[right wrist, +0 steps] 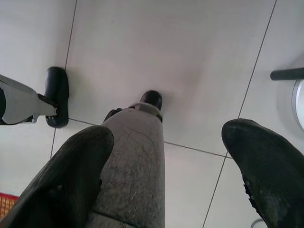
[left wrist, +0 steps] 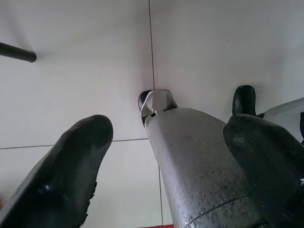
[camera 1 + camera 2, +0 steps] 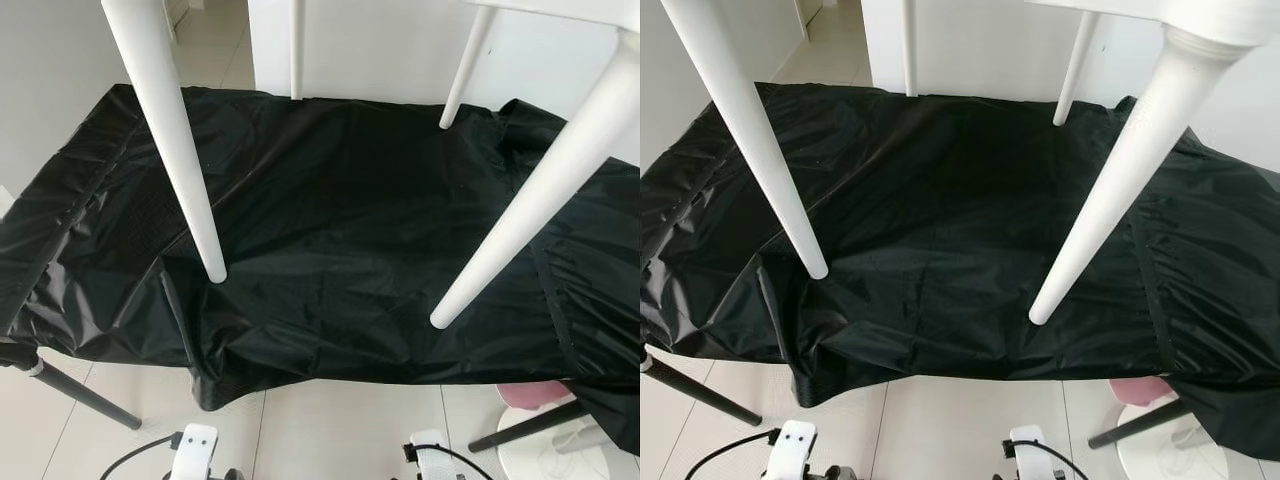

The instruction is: Building children table

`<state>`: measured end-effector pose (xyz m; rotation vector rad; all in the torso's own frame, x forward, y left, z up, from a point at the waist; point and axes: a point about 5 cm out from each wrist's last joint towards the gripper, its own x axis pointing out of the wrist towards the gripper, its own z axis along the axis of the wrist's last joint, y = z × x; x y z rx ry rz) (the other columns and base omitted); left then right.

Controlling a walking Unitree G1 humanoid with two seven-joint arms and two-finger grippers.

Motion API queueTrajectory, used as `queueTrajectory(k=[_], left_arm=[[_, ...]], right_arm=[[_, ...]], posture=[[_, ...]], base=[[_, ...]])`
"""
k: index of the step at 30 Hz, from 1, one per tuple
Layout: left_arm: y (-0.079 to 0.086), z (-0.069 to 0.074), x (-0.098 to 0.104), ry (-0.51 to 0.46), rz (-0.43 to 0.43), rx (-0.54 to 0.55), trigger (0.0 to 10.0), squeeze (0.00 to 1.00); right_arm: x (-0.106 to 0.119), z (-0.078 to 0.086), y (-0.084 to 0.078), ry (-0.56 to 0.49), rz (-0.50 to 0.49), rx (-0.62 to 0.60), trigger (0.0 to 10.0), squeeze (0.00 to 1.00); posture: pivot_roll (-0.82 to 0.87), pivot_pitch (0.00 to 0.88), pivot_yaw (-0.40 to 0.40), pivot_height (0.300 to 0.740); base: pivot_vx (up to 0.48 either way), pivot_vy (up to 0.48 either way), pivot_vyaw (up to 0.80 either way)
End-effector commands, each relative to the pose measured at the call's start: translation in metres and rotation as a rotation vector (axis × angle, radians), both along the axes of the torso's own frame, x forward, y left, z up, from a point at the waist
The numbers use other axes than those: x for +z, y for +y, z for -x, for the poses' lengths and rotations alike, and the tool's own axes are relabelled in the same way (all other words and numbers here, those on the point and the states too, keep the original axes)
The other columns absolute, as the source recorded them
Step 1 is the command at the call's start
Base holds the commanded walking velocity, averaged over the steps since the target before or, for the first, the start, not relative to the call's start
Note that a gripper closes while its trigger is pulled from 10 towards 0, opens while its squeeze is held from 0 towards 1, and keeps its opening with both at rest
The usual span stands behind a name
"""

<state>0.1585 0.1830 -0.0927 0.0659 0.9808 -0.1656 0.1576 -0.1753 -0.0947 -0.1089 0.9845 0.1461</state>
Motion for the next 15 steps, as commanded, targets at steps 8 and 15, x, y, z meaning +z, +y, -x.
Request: queueTrajectory(k=[8,15], left_arm=[[-0.0004,0.0149,-0.0069,0.074,0.010,0.025,10.0,0.00],[-0.0035,0.0216,-0.0093,0.088,0.002,-0.028,10.0,0.00]], right_arm=[[-0.0039,0.0072,0.0033,0.051,-0.006,0.020,10.0,0.00],[-0.0044,0.0089,0.0024,0.055,-0.004,0.026,10.0,0.00]], posture=[[0.12,0.000,-0.039,0.740],[0.11,0.045,-0.028,0.740]], base=[[0.000,0.000,0.00],[0.000,0.000,0.00]])
